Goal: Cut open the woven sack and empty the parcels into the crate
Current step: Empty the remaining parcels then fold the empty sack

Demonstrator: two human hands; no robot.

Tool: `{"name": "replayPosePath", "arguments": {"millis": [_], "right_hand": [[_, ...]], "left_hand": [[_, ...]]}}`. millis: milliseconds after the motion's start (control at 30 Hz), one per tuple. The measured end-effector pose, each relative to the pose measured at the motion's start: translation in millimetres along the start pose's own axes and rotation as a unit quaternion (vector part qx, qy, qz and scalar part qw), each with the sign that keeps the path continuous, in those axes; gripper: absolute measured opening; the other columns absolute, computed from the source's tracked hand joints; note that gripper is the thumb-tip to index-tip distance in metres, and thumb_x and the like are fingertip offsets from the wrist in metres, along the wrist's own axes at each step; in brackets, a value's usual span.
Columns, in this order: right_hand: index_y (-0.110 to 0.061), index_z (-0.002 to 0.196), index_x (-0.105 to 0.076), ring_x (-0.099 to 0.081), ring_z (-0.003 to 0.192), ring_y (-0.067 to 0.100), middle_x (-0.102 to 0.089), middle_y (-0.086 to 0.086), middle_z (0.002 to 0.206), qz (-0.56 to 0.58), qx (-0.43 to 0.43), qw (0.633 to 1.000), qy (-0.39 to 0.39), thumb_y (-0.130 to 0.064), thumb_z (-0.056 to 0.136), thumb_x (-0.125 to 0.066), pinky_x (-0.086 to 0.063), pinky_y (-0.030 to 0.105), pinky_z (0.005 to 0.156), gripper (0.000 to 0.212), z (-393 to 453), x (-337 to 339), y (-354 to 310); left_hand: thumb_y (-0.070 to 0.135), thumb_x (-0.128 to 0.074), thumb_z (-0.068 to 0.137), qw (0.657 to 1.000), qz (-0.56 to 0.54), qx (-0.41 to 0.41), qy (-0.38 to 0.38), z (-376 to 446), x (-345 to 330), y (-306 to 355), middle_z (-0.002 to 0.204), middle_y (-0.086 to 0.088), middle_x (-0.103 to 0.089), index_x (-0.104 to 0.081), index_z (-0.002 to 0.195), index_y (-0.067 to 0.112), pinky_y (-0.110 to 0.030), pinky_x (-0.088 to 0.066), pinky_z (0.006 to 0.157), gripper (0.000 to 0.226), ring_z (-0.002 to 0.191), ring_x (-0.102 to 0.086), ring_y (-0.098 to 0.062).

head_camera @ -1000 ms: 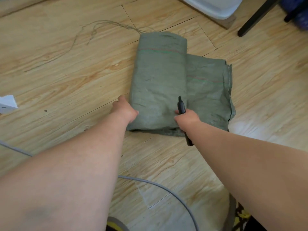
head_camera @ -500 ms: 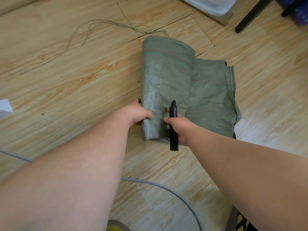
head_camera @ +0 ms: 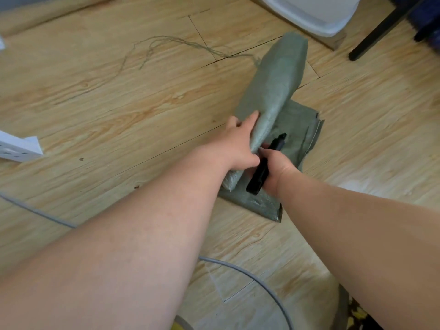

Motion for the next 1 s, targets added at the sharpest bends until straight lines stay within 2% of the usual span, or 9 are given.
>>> {"name": "replayPosePath", "arguments": {"millis": [167, 233, 333, 433, 567, 667, 767, 833, 1000], "right_hand": [[-0.020, 0.134, -0.052, -0.063, 0.109, 0.037, -0.064, 0.013, 0.123, -0.014, 0.002, 0.995, 0.099, -0.042, 0.094, -0.053, -0.049, 0.050, 0.096, 0.046, -1, 39, -7], [-0.015, 0.136, -0.048, -0.059, 0.116, 0.032, -0.059, 0.012, 0.131, -0.050, 0.044, 0.983, 0.171, -0.040, 0.097, -0.048, -0.049, 0.042, 0.097, 0.047, -7, 49, -16], [-0.015, 0.138, -0.044, -0.056, 0.118, 0.029, -0.056, 0.009, 0.132, -0.079, 0.110, 0.951, 0.277, -0.033, 0.098, -0.046, -0.045, 0.035, 0.090, 0.044, -12, 64, -19], [-0.016, 0.132, -0.049, -0.057, 0.109, 0.029, -0.055, 0.008, 0.126, -0.191, 0.227, 0.891, 0.343, -0.034, 0.098, -0.046, -0.040, 0.032, 0.086, 0.038, -23, 71, -22], [-0.024, 0.123, -0.056, -0.053, 0.095, 0.015, -0.054, 0.000, 0.117, -0.382, 0.381, 0.805, 0.246, -0.037, 0.095, -0.048, -0.039, 0.027, 0.085, 0.031, -31, 58, -32], [-0.024, 0.126, -0.057, -0.060, 0.104, 0.027, -0.062, 0.005, 0.113, -0.509, 0.200, 0.827, 0.130, -0.036, 0.095, -0.051, -0.049, 0.039, 0.092, 0.034, -17, 55, -22], [-0.026, 0.130, -0.055, -0.061, 0.106, 0.031, -0.055, 0.001, 0.105, -0.448, 0.091, 0.876, 0.151, -0.033, 0.096, -0.052, -0.050, 0.045, 0.096, 0.035, -18, 64, -7], [-0.024, 0.129, -0.054, -0.062, 0.105, 0.032, -0.053, 0.003, 0.101, -0.448, 0.066, 0.873, 0.181, -0.032, 0.096, -0.051, -0.050, 0.046, 0.096, 0.034, -17, 70, 2], [-0.017, 0.132, -0.045, -0.055, 0.088, 0.036, -0.048, 0.011, 0.095, -0.395, -0.077, 0.902, 0.155, -0.034, 0.097, -0.052, -0.050, 0.052, 0.094, 0.041, -19, 74, 28]], "left_hand": [[0.059, -0.072, 0.071, 0.995, -0.021, -0.056, -0.084, 2, -24, 17, 0.155, 0.005, -0.013, -0.009, 0.152, 0.039, -0.036, -0.033, 0.111, 0.104, 0.136, -0.034, -0.021], [0.056, -0.067, 0.079, 0.997, -0.049, -0.062, -0.024, 4, -21, 12, 0.156, 0.004, -0.018, -0.022, 0.151, 0.035, -0.034, -0.026, 0.113, 0.087, 0.141, -0.028, -0.019], [0.045, -0.064, 0.085, 0.997, -0.014, 0.033, 0.072, 8, -14, -18, 0.155, -0.002, -0.023, -0.023, 0.151, 0.030, -0.042, -0.029, 0.112, 0.079, 0.141, -0.025, -0.026], [0.042, -0.066, 0.085, 0.994, -0.003, 0.106, 0.010, 4, -23, -50, 0.156, -0.005, -0.019, -0.015, 0.151, 0.035, -0.045, -0.033, 0.111, 0.084, 0.140, -0.028, -0.030], [0.037, -0.067, 0.086, 0.997, 0.003, 0.065, -0.030, -2, -33, -63, 0.158, 0.000, -0.012, -0.013, 0.149, 0.045, -0.042, -0.029, 0.114, 0.084, 0.143, -0.021, -0.026], [0.038, -0.065, 0.087, 0.996, 0.015, 0.056, -0.070, -2, -39, -63, 0.160, 0.000, -0.008, -0.013, 0.150, 0.043, -0.040, -0.025, 0.116, 0.083, 0.144, -0.021, -0.026], [0.041, -0.067, 0.085, 0.991, -0.014, 0.099, -0.085, -4, -42, -64, 0.161, 0.000, -0.001, 0.000, 0.151, 0.040, -0.045, -0.028, 0.114, 0.094, 0.143, -0.025, -0.030], [0.042, -0.067, 0.084, 0.988, -0.045, 0.122, -0.084, -4, -43, -63, 0.161, -0.003, -0.001, 0.004, 0.152, 0.036, -0.046, -0.028, 0.112, 0.098, 0.143, -0.024, -0.031], [0.044, -0.067, 0.084, 0.980, -0.053, 0.108, -0.157, -5, -54, -56, 0.155, -0.005, -0.028, -0.015, 0.148, 0.038, -0.041, -0.035, 0.107, 0.083, 0.135, -0.038, -0.029]]}}
Point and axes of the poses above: each hand's wrist, its own z-axis towards the middle knuckle, its own x-axis out of the back of the hand, y = z × x, the point moved 3 cm from there along z, towards the middle knuckle
